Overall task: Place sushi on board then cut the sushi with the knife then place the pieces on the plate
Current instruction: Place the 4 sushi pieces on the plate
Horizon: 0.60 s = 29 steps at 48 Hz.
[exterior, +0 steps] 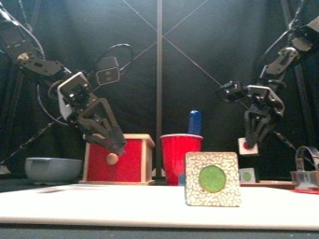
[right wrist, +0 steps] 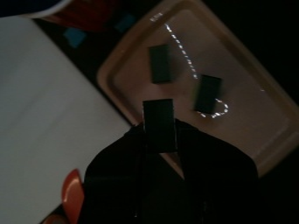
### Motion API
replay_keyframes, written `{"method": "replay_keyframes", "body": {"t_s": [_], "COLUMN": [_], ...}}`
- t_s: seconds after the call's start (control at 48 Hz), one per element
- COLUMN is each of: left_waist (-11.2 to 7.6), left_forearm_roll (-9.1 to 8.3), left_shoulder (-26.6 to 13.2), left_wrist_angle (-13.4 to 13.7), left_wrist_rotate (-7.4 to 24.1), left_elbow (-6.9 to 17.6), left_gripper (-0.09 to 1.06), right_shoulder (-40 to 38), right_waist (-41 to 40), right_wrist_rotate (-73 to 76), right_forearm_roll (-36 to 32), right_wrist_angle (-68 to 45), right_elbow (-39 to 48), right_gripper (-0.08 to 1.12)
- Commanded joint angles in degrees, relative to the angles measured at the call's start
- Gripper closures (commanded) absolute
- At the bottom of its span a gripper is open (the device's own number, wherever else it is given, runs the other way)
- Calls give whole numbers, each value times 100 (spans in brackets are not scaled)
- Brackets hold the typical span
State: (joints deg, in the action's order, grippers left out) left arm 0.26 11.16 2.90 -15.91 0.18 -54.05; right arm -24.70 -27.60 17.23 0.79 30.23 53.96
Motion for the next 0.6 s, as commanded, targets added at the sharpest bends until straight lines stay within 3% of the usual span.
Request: {"method": "replay_keyframes", "body": {"t_s": [0.021,0.438,0.604], "left_waist": [18,26,26], "left_forearm_roll": [0,0,9], "left_shoulder": [26,35,35], "left_wrist_angle": [-26,-26,-26], "left_wrist_rotate": [9,-9,-9], "left_elbow": [105,123,141], "left_gripper": [11,11,11], "right_shoulder": [-167,378,615], "right_waist": [-475,-976,-976], "right_wrist_rotate": [-18,-9,-18], "right_forearm_roll": [-202,-475,-422], "right_wrist_angle": [246,-193,-448], "right_elbow": [9,343,448], "right_gripper": [50,50,41]}}
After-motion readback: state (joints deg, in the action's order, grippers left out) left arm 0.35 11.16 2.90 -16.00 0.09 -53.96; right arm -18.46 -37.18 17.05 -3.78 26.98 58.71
